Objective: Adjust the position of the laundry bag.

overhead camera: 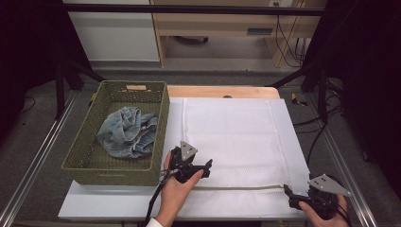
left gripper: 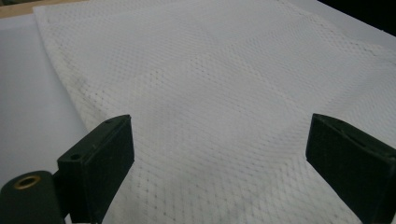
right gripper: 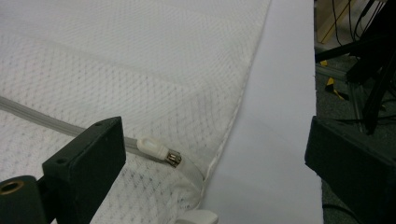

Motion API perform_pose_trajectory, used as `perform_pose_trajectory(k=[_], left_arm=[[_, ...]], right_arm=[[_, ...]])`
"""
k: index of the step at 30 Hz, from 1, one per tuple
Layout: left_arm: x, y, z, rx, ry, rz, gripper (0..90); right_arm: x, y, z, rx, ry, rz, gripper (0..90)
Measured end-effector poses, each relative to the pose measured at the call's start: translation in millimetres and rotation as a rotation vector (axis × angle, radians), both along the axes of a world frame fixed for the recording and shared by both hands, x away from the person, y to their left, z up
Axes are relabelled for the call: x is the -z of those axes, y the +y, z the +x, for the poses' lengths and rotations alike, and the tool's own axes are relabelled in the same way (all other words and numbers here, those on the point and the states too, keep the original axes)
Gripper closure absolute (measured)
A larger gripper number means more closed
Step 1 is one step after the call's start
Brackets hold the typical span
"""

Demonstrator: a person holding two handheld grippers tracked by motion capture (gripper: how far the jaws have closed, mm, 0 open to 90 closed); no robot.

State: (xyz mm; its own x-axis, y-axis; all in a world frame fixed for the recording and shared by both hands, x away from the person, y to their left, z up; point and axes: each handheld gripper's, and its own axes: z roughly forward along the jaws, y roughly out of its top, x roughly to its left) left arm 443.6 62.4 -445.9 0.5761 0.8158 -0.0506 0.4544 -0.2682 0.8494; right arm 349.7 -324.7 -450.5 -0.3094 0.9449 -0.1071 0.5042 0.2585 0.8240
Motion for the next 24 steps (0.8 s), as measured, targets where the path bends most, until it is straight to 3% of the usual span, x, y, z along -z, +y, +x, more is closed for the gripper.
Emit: perform_pose_trajectory(k=[7,10,24], left_arm=[[1.6,2.9,-17.6,0.050,-0.006,0.012,6.8],[3.0,8.8,-26.6,0.060,-0.017,-0.009,6.7],[4.4,13.2,-40.8,0.095,-0.004,-0.020,6.9]], right_arm=[[-3.5,4.4,2.8,-0.003,-0.022,-0.001,7.1],[-4.9,6.4,4.2,-0.004,-0.027,0.003,8.3],[-7.2,26.5,22.1,-0.052,-0.036,-0.015,13.4]])
